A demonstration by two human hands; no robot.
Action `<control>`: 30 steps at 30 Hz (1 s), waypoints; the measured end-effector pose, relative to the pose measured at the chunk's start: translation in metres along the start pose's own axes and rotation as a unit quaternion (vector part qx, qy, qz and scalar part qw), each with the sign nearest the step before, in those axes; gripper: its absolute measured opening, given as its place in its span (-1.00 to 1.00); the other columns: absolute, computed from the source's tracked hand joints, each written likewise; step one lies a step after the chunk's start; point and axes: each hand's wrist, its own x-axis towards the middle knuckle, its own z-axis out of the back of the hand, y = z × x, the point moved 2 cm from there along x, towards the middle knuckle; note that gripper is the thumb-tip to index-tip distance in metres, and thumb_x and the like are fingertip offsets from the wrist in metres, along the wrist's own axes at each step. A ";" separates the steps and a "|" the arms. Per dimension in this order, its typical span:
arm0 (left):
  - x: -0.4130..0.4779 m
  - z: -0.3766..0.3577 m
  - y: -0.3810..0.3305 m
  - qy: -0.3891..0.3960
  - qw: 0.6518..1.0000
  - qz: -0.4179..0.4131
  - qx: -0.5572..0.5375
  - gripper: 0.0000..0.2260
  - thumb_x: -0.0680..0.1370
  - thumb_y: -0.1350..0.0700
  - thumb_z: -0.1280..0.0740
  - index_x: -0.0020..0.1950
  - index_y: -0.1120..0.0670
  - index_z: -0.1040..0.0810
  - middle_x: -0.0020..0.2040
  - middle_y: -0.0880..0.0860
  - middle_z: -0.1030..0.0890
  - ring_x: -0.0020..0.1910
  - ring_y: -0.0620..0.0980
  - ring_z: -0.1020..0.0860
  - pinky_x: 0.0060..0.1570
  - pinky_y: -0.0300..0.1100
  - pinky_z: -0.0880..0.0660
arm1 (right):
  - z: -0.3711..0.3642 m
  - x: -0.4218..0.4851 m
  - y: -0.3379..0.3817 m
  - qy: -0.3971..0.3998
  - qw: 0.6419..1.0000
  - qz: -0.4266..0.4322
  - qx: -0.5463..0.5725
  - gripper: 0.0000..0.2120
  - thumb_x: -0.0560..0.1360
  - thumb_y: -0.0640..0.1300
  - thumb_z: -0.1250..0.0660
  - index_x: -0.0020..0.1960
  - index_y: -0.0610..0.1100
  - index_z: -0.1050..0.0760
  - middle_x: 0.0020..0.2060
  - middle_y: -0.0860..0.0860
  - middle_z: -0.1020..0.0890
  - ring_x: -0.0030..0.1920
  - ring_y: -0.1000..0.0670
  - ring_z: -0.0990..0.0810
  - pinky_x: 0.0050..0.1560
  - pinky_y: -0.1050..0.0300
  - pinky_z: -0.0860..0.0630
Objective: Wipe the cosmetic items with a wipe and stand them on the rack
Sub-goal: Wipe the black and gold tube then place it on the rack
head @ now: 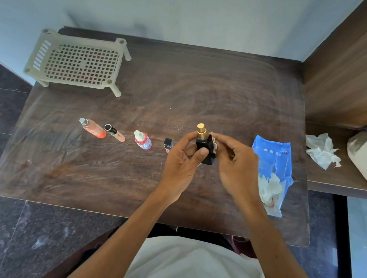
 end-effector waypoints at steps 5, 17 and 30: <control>-0.005 -0.001 0.004 0.018 1.000 0.005 0.004 -0.61 0.53 0.17 -0.33 0.36 0.16 -0.44 0.16 -0.23 -0.66 0.23 -0.11 -0.60 0.21 -0.12 -0.55 | 0.005 0.004 -0.014 0.088 0.994 -0.051 -0.050 -0.81 0.60 -0.17 -0.31 0.12 0.00 -0.67 -0.05 0.12 -0.71 -0.03 0.17 -0.63 0.05 0.23 -0.55; -0.006 -0.013 -0.006 -0.045 0.996 -0.013 -0.073 -0.67 0.57 0.15 -0.29 0.29 0.20 -0.38 0.33 0.09 -0.60 0.37 -0.02 -0.53 0.32 -0.04 -0.50 | -0.006 -0.019 -0.016 0.073 0.893 -0.285 0.340 -0.82 0.60 -0.33 -0.27 0.14 -0.24 -0.60 -0.05 -0.13 -0.73 -0.10 0.03 -0.71 0.00 0.18 -0.64; -0.003 -0.004 -0.036 -0.086 0.992 -0.095 -0.007 -0.76 0.57 0.33 -0.36 0.21 0.14 -0.50 0.13 0.12 -0.68 0.19 0.01 -0.64 0.12 -0.15 -0.58 | 0.011 -0.006 0.007 0.081 0.835 -0.289 0.461 -0.82 0.61 -0.32 -0.23 0.11 -0.21 -0.58 -0.10 -0.09 -0.71 -0.23 0.06 -0.63 -0.20 0.26 -0.60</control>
